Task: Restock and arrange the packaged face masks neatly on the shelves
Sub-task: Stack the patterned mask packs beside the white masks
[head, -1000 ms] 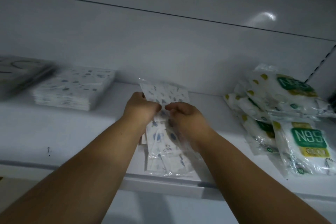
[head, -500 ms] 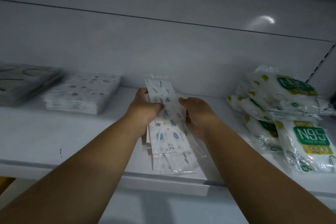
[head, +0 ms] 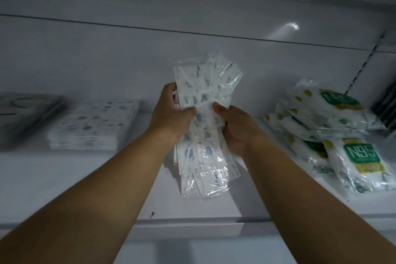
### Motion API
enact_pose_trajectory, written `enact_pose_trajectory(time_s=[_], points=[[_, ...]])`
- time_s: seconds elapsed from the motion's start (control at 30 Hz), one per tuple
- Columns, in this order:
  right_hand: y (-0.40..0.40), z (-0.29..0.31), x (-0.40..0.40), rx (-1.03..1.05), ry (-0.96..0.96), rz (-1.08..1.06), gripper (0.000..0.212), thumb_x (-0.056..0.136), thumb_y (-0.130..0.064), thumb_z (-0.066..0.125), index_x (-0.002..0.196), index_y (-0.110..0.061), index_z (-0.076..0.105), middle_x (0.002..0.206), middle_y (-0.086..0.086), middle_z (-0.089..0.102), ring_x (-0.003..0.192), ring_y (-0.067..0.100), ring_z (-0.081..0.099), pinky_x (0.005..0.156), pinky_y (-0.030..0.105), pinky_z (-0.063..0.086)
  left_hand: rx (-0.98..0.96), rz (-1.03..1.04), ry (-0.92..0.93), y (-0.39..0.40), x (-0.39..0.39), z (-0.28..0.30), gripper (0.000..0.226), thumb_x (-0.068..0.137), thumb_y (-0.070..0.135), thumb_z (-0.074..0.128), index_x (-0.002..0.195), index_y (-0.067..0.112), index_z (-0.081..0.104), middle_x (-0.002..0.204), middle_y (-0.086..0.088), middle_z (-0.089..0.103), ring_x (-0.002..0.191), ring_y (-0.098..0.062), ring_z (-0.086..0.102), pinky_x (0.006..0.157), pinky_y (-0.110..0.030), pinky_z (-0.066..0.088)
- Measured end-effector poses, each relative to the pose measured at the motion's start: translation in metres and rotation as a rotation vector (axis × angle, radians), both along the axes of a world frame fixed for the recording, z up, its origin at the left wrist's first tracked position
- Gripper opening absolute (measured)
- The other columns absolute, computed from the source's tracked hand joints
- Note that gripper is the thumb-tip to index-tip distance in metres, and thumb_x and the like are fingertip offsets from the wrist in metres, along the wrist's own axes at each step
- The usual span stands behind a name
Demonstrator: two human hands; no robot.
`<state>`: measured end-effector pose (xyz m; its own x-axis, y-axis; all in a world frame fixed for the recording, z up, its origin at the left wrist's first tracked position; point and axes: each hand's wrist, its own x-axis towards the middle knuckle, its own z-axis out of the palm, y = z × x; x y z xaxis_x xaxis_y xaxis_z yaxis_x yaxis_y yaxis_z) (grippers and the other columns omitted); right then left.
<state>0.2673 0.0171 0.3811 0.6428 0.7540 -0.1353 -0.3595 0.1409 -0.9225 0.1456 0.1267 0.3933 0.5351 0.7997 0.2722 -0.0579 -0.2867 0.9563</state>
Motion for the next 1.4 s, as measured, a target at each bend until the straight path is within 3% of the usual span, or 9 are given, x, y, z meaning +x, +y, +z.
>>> enact_pose_trajectory(time_s=[0.13,0.27,0.37,0.53,0.67,0.93,1.13,1.27,1.4], points=[[-0.005,0.005,0.005,0.144,-0.075,-0.007,0.037,0.092,0.000,0.062,0.128,0.002,0.059,0.121,0.021,0.069,0.109,0.040,0.068,0.094,0.060,0.052,0.075,-0.090,0.042,-0.001,0.004,-0.004,0.052,0.084,0.017,0.075,0.122,0.039,0.047,0.111,0.018,0.065,0.097,0.001,0.066,0.090,-0.032,0.057],[-0.006,0.025,0.006,0.222,-0.200,0.019,0.037,0.094,-0.001,0.060,0.131,-0.002,0.057,0.124,0.018,0.068,0.112,0.038,0.067,0.093,0.057,0.054,0.154,-0.063,-0.017,0.002,0.006,0.012,0.055,0.086,0.018,0.076,0.129,0.034,0.046,0.117,0.015,0.064,0.102,0.000,0.065,0.092,-0.026,0.054],[-0.002,0.036,0.011,0.199,-0.287,0.059,0.034,0.095,-0.008,0.063,0.129,-0.003,0.060,0.122,0.016,0.070,0.111,0.034,0.068,0.093,0.054,0.055,0.155,-0.078,-0.016,0.008,0.007,0.013,0.054,0.084,0.021,0.079,0.125,0.035,0.046,0.118,0.013,0.065,0.105,-0.005,0.066,0.093,-0.032,0.056],[0.013,0.017,0.031,0.043,-0.354,0.111,0.041,0.088,-0.004,0.070,0.128,-0.002,0.061,0.122,0.015,0.070,0.113,0.033,0.067,0.099,0.055,0.051,0.155,-0.123,0.224,0.022,0.019,-0.011,0.061,0.075,0.039,0.079,0.129,0.025,0.054,0.119,0.010,0.067,0.105,-0.009,0.066,0.094,-0.038,0.056],[0.025,0.005,0.038,-0.059,-0.500,-0.057,0.035,0.083,-0.010,0.075,0.117,-0.013,0.068,0.112,0.006,0.074,0.104,0.026,0.071,0.094,0.054,0.055,0.212,-0.092,0.391,0.033,0.031,-0.015,0.062,0.071,0.051,0.075,0.123,0.022,0.057,0.115,0.006,0.067,0.102,-0.015,0.065,0.092,-0.041,0.056],[0.025,0.040,0.038,0.051,-0.710,-0.253,0.028,0.089,-0.016,0.073,0.116,-0.020,0.067,0.101,-0.010,0.073,0.093,0.007,0.072,0.080,0.031,0.061,0.354,0.048,0.167,0.029,0.044,0.023,0.029,0.089,0.027,0.072,0.109,0.019,0.054,0.093,0.013,0.059,0.084,-0.009,0.058,0.067,-0.020,0.042],[0.019,0.063,0.032,0.176,-0.737,-0.355,0.023,0.088,-0.018,0.073,0.108,-0.026,0.066,0.103,-0.007,0.074,0.096,0.009,0.072,0.085,0.036,0.061,0.219,0.009,-0.070,0.010,0.031,0.037,0.051,0.083,0.034,0.080,0.124,0.024,0.051,0.108,0.013,0.064,0.093,-0.001,0.065,0.075,-0.015,0.055],[0.012,0.047,0.026,0.185,-0.684,-0.403,0.019,0.088,-0.015,0.074,0.102,-0.026,0.068,0.096,-0.011,0.074,0.091,0.003,0.072,0.083,0.030,0.060,-0.035,-0.135,-0.010,0.008,0.022,-0.010,0.067,0.072,0.038,0.088,0.127,0.029,0.050,0.116,0.010,0.066,0.103,-0.010,0.068,0.086,-0.035,0.060],[0.012,0.049,0.020,0.215,-0.700,-0.410,0.018,0.089,-0.015,0.072,0.102,-0.027,0.067,0.097,-0.011,0.075,0.092,0.004,0.072,0.081,0.027,0.060,0.010,-0.178,0.120,0.016,0.025,-0.018,0.072,0.066,0.041,0.089,0.127,0.023,0.055,0.117,0.004,0.069,0.106,-0.016,0.068,0.091,-0.044,0.058]])
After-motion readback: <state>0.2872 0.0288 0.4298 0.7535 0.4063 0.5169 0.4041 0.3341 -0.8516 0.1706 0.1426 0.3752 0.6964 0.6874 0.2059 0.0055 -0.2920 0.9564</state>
